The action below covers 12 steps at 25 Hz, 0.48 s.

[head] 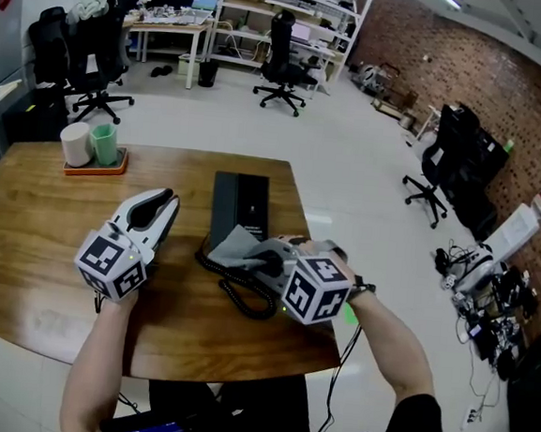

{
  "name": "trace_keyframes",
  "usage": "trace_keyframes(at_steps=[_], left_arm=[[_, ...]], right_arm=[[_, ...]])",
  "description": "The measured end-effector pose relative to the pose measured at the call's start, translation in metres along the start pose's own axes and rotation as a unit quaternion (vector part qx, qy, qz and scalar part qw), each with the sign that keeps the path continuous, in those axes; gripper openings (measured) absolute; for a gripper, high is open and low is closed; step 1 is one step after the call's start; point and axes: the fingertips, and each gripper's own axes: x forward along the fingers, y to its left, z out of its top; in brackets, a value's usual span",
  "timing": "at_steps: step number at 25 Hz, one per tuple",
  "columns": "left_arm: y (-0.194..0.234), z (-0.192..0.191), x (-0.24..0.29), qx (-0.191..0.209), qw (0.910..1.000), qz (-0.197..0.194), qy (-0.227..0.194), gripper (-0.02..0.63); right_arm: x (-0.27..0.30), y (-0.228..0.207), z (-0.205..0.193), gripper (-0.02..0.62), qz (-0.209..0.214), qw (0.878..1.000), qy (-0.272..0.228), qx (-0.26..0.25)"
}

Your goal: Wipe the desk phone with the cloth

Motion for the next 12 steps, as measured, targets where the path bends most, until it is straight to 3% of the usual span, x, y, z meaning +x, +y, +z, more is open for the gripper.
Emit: trace_keyframes(at_steps=[3,6,8,12], left_arm=[[0.001,0.000,-0.001,-0.001,1.0000,0.000,0.000,0.041],[0.003,-0.002,-0.002,-0.003,1.0000,0.004,-0.004,0.041],[0.003,-0.002,-0.003,-0.004,1.0000,0.004,-0.004,0.041],[0.001,0.000,-0.003,-0.005,1.0000,0.004,-0.005,0.041]], right_arm=[[-0.007,-0.078,-0.019,0.026,-0.119,0.989,-0.012,0.085],[-0.011,-0.155,-0.043,0.026,-0.239,0.957,-0.018,0.167],[-0.004,-0.181,-0.053,0.026,-0.267,0.944,-0.017,0.195],[0.019,-0.180,-0.061,0.026,-0.248,0.952,0.013,0.176]])
